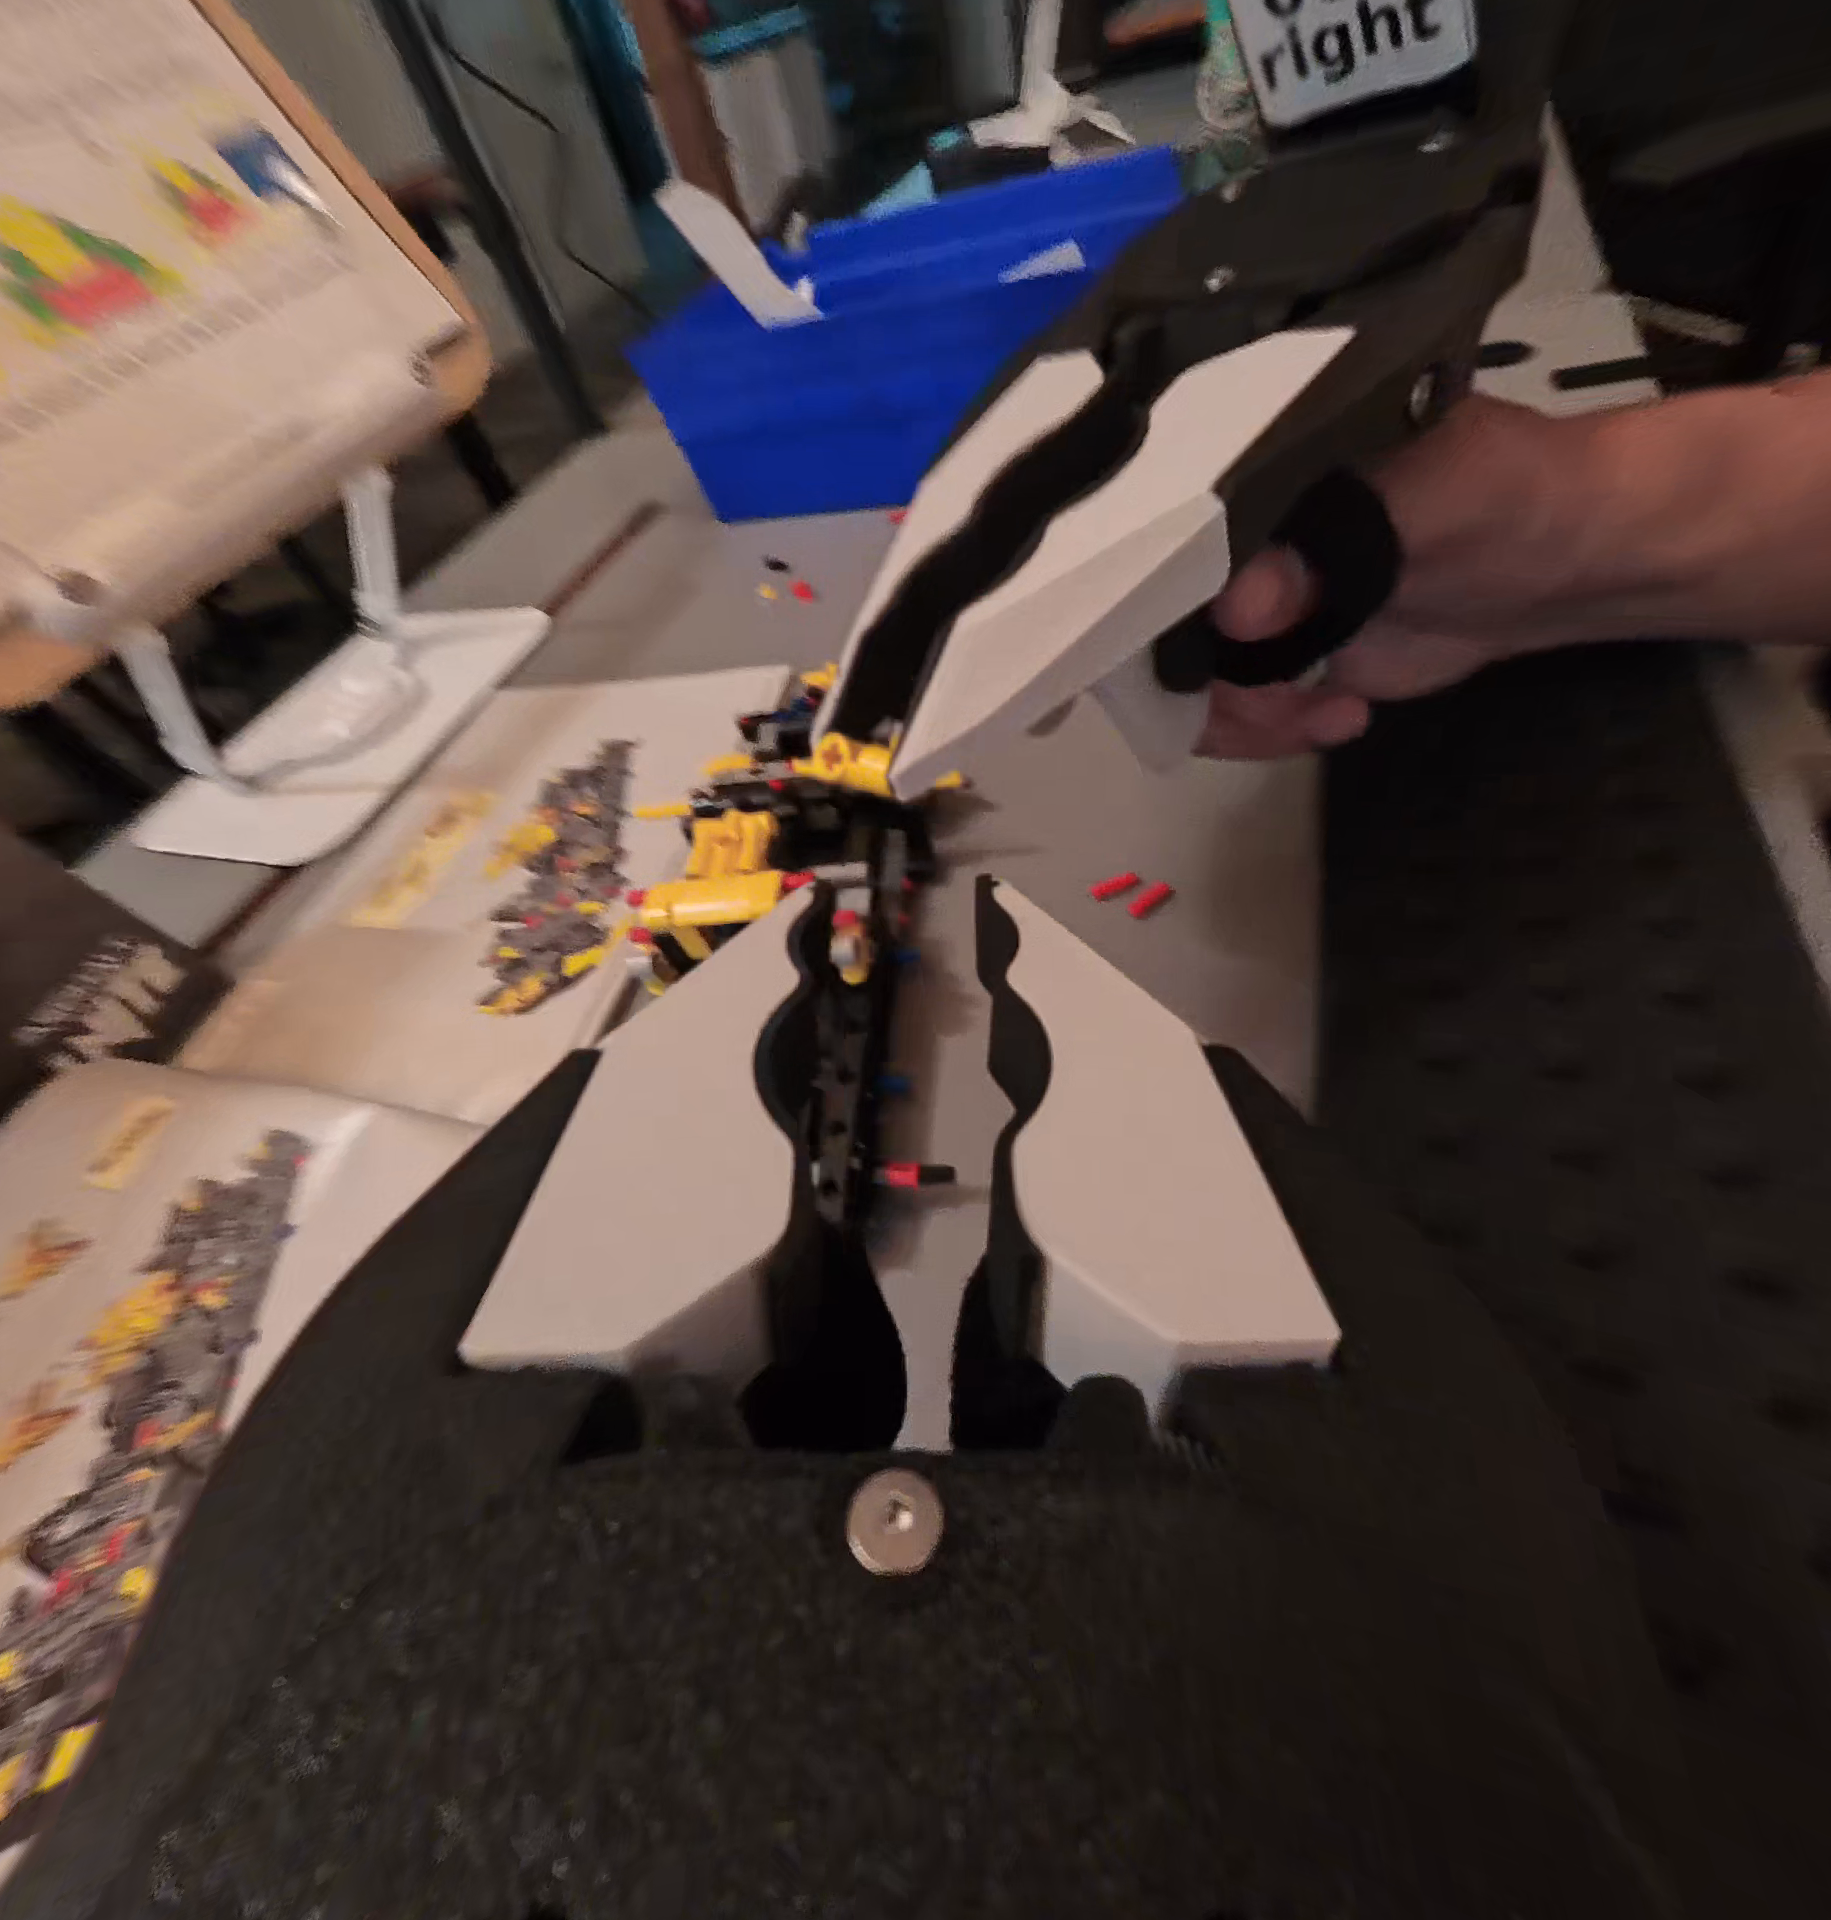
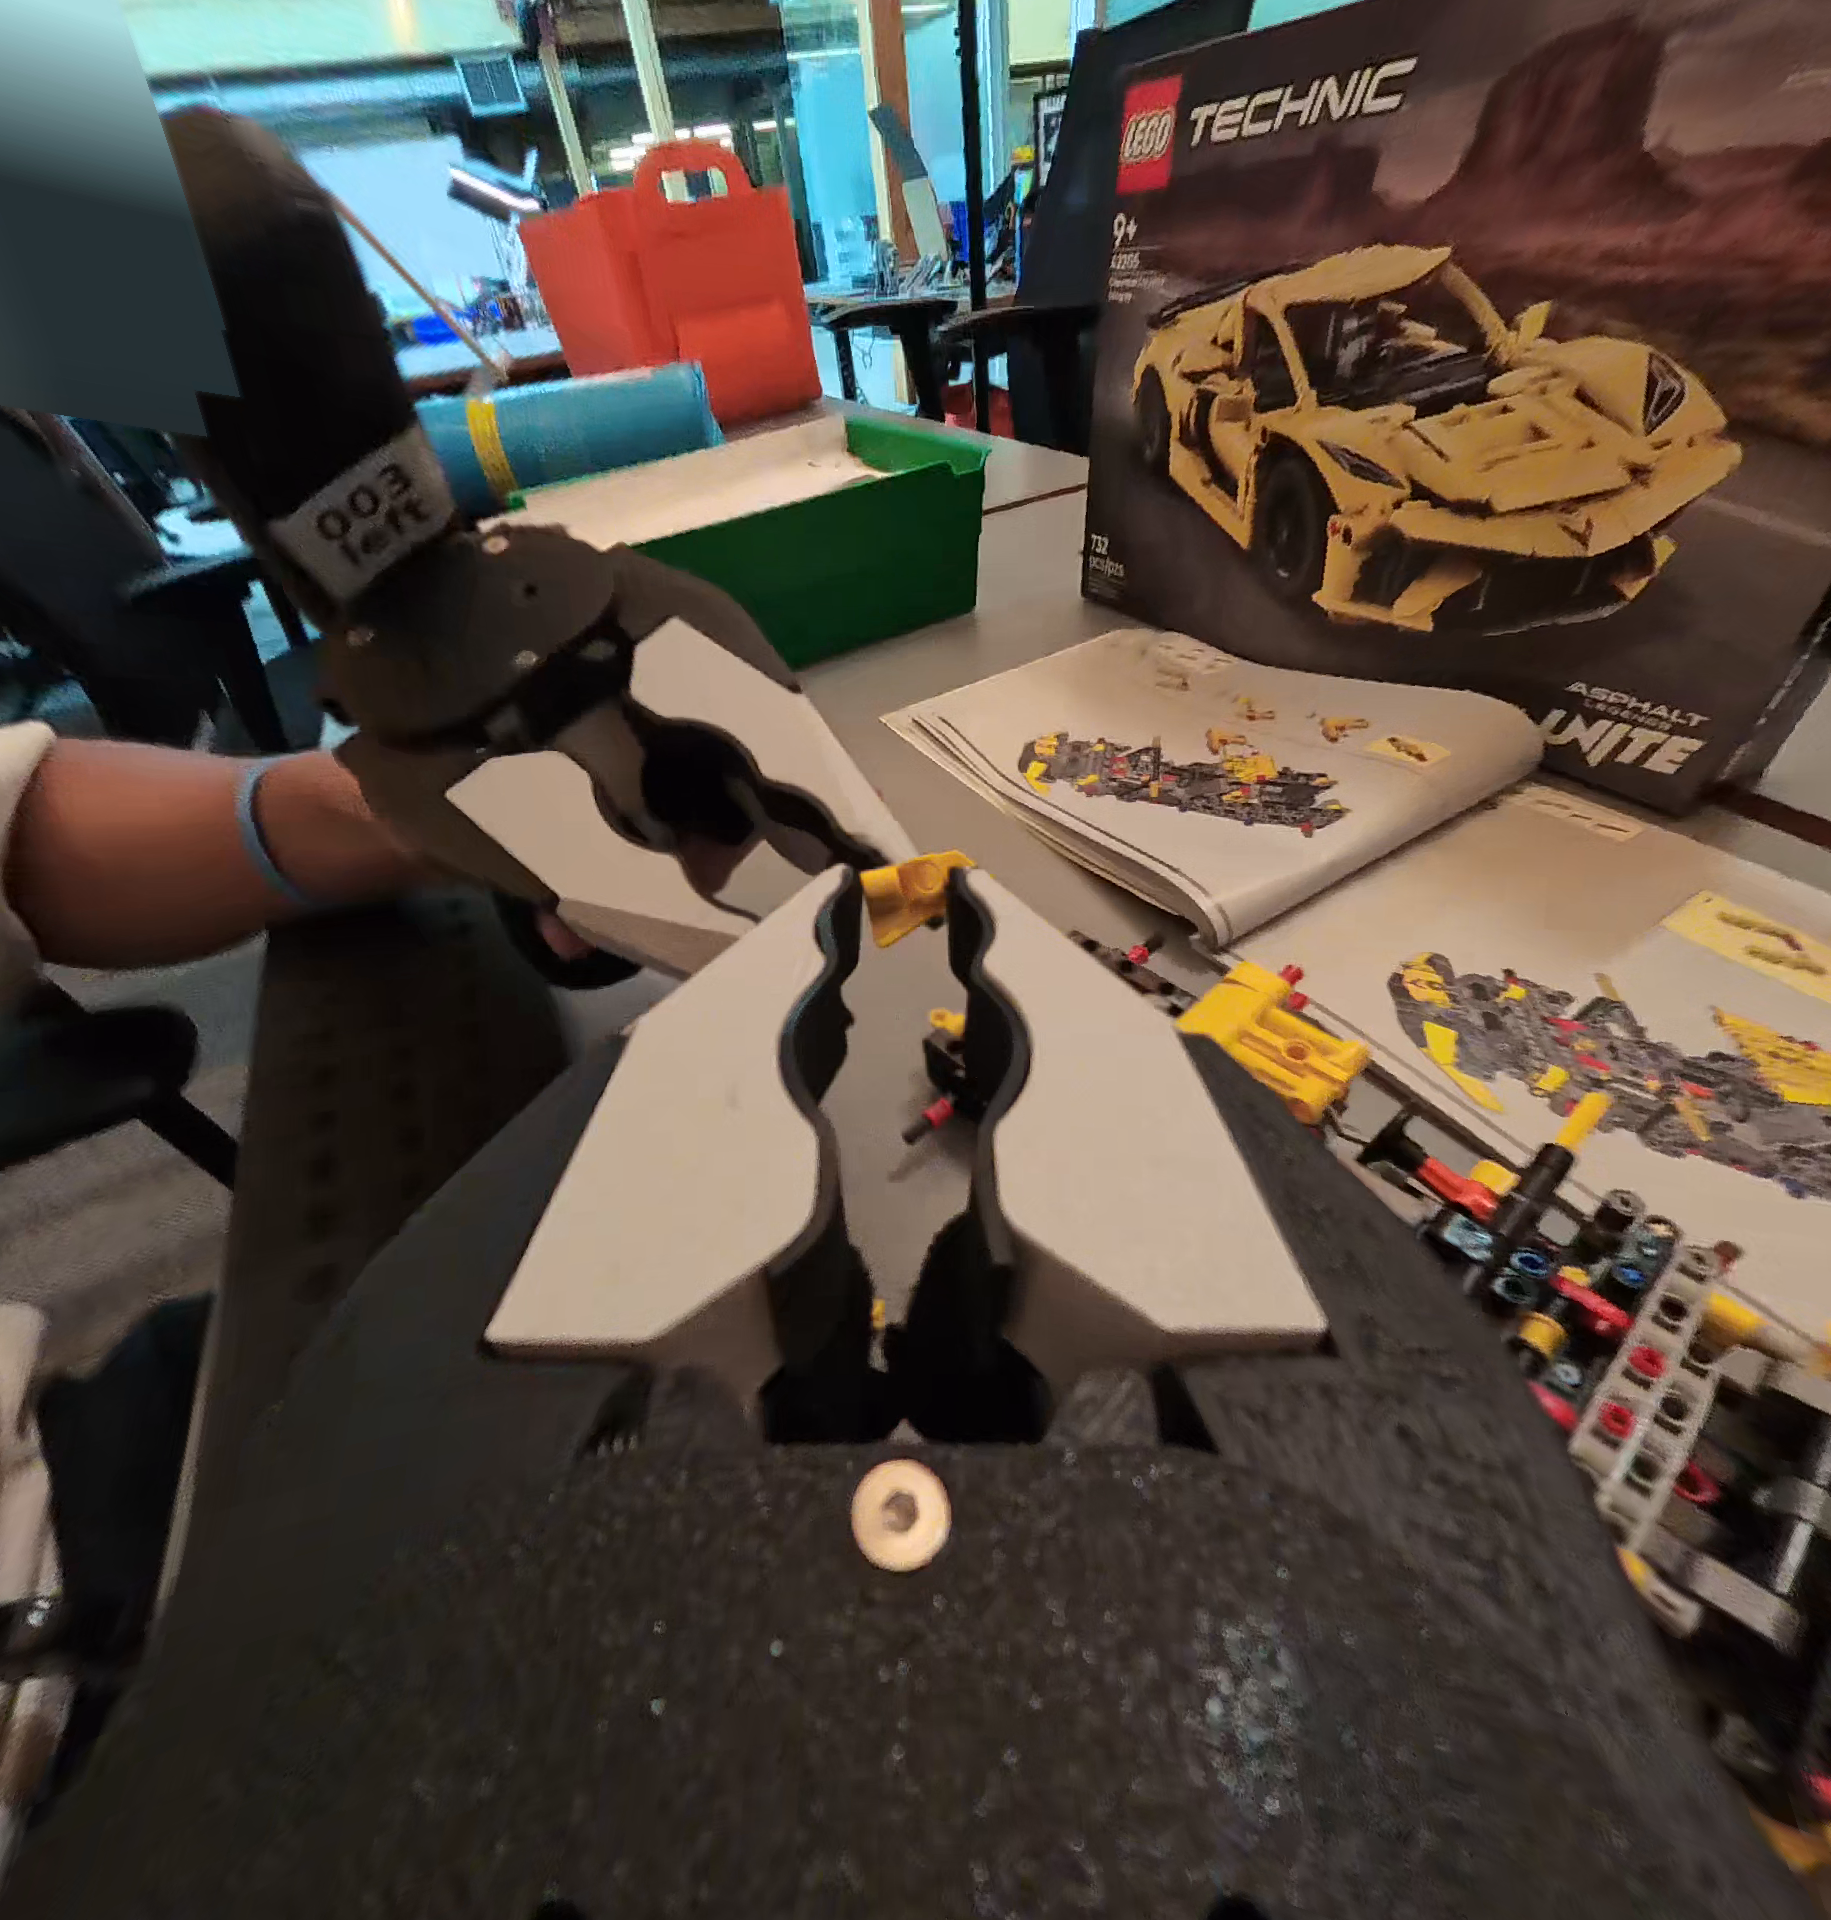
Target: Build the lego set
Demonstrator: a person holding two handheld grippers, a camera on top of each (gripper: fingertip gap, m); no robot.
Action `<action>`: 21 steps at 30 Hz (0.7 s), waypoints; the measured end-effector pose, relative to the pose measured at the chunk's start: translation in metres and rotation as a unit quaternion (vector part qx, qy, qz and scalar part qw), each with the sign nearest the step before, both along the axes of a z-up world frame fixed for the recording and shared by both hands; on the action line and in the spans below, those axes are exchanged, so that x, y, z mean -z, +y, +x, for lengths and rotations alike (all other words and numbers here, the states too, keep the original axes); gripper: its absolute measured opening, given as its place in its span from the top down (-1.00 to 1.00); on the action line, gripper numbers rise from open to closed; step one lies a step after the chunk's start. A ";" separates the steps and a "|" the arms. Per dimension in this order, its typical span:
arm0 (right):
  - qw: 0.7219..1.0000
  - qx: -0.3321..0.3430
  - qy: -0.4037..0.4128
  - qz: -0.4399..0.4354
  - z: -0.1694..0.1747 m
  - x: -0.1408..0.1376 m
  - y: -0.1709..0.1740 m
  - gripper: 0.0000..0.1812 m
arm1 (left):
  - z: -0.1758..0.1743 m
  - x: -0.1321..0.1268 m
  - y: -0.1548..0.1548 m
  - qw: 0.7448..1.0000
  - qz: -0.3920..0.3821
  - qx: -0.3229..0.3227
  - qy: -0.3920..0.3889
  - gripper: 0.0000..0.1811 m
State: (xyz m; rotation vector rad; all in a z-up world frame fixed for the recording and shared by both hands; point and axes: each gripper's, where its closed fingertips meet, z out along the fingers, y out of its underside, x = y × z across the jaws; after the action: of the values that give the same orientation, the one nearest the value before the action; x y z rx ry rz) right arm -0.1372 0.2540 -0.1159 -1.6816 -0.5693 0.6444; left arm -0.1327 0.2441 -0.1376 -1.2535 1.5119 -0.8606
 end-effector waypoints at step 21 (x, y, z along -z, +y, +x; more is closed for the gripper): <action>0.962 -0.091 0.214 -0.139 -0.012 -0.002 -0.007 0.82 | -0.003 -0.020 0.006 0.983 0.171 -0.050 -0.052 1.00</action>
State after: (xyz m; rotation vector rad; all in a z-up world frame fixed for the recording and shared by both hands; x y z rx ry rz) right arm -0.1492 0.2466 -0.1140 -1.6861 -0.3314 1.2334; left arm -0.1357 0.2503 -0.1177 -1.0052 1.4293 -0.5626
